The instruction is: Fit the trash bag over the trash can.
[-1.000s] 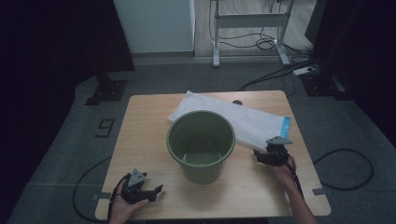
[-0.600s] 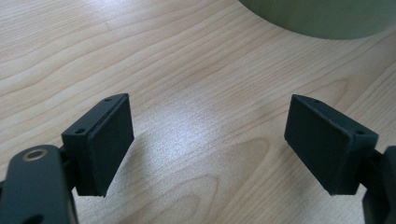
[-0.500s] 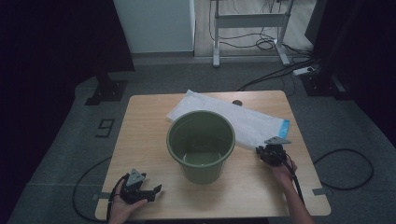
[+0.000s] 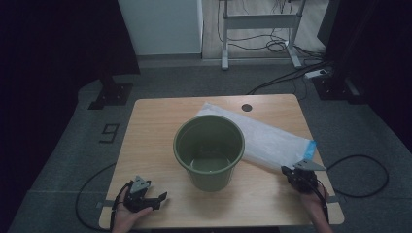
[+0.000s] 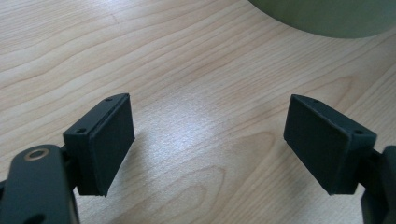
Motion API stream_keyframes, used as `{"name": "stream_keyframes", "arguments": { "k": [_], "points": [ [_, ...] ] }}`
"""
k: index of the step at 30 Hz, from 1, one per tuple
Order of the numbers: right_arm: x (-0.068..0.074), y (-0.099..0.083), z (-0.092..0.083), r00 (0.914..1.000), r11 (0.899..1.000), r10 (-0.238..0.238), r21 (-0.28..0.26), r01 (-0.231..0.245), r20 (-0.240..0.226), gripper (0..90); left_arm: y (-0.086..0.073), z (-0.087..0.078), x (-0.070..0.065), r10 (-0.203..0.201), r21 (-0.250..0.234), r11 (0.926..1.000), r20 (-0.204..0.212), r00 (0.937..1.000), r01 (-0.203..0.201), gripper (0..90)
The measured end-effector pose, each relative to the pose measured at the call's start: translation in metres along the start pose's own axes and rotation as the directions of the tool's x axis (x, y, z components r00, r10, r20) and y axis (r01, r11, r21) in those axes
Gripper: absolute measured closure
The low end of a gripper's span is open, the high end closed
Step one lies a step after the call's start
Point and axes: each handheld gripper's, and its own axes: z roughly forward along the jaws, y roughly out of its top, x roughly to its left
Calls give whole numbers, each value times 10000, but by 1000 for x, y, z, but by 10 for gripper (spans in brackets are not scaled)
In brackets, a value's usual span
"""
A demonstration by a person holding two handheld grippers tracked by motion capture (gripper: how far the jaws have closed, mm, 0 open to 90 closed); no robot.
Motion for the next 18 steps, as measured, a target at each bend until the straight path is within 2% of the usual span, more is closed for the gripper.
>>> {"name": "stream_keyframes", "arguments": {
  "k": [1,4,7,10,18],
  "points": [
    [0,0,0,10000,10000,0,0,0,0,885,0,0,0,14,13,10000,-1,10000,-14,161],
    [-7,-14,-21,9988,9985,496,-210,-497,-25,884,0,2,-1,3,81,10000,26,10000,-3,161],
    [-9,-21,-30,9982,9979,600,-262,-598,83,878,0,2,-1,3,123,9999,13,10000,-3,161],
    [-12,-36,-46,9948,9947,993,-272,-987,206,878,-1,1,-1,-3,113,9999,27,10000,3,161],
    [-18,-58,-60,9913,9917,1284,-109,-1281,297,836,-2,1,0,-190,34,9998,165,9997,190,161]
  ]
}}
